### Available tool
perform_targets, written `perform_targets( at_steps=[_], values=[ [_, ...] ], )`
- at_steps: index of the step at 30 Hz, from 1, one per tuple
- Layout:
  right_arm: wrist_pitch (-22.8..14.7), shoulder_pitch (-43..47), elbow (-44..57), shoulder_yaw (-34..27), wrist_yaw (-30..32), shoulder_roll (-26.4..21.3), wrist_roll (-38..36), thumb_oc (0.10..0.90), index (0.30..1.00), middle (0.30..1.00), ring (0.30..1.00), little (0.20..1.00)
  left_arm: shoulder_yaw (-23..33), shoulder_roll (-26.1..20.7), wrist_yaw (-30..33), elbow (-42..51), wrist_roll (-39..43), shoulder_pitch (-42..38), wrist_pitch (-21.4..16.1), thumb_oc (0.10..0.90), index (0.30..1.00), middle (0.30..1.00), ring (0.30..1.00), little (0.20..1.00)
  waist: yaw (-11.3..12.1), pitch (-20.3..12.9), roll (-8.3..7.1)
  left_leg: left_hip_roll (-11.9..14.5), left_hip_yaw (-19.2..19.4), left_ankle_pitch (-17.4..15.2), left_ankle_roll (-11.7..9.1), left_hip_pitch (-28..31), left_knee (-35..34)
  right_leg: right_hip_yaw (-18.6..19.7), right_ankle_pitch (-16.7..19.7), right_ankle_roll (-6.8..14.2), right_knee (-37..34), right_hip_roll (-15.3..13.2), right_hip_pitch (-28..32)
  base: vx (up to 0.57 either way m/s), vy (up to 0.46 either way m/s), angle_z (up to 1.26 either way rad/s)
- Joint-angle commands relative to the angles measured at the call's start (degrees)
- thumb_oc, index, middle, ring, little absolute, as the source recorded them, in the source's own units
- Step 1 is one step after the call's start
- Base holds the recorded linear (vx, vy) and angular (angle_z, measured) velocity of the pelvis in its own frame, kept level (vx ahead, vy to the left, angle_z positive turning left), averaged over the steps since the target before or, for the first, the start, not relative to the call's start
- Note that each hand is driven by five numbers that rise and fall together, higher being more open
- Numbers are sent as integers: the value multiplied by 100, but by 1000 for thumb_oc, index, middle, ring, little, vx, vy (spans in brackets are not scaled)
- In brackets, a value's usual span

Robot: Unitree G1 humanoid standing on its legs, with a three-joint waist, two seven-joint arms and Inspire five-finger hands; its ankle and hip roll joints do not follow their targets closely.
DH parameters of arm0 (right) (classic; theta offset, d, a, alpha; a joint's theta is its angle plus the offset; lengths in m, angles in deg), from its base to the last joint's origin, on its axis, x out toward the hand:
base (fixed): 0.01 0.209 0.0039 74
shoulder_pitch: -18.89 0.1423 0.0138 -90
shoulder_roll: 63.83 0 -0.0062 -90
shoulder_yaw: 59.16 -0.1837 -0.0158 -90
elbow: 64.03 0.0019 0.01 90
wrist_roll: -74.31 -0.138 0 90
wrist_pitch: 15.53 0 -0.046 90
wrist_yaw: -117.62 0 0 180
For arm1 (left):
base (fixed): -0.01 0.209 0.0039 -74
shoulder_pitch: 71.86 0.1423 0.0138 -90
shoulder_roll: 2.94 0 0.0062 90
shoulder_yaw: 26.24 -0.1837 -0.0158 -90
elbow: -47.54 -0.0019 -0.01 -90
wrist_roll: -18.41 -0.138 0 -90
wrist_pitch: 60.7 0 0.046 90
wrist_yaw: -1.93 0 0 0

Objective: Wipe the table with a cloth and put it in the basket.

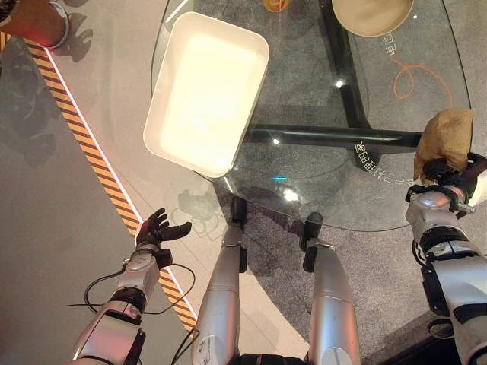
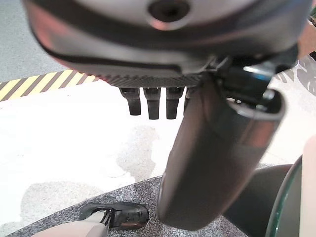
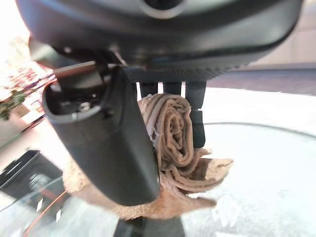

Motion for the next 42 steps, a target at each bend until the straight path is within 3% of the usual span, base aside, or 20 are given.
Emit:
perform_targets(
  at_steps=[1,14,29,42],
  values=[
    [-652,404,712,419,10,-606,598,100,300,300,300,200,256,-231,97,-341,118,20,-148,800,900,900,900,900,2,-135,-98,-392,271,-1017,407,172,671,-86,463,-50,-654,417,144,0,0,0],
    [30,864,1641,1354,-395,-288,1548,100,300,300,300,200,192,-37,210,-206,14,75,-214,800,900,900,900,900,77,-135,-85,-432,284,-985,398,256,597,-134,407,-105,-693,415,236,0,0,0],
    [85,890,1779,2069,-1203,162,2314,100,300,300,300,200,99,139,303,-86,-59,65,-228,800,900,900,900,900,159,-135,-16,-501,308,-933,403,249,563,-181,436,-118,-746,376,240,0,0,0],
    [-130,714,2451,2814,-2130,621,2906,100,300,300,300,200,74,254,360,-76,-108,21,-281,800,900,900,900,900,202,-135,-7,-531,316,-843,358,315,441,-260,460,-118,-847,337,309,0,0,0]
  ],
)
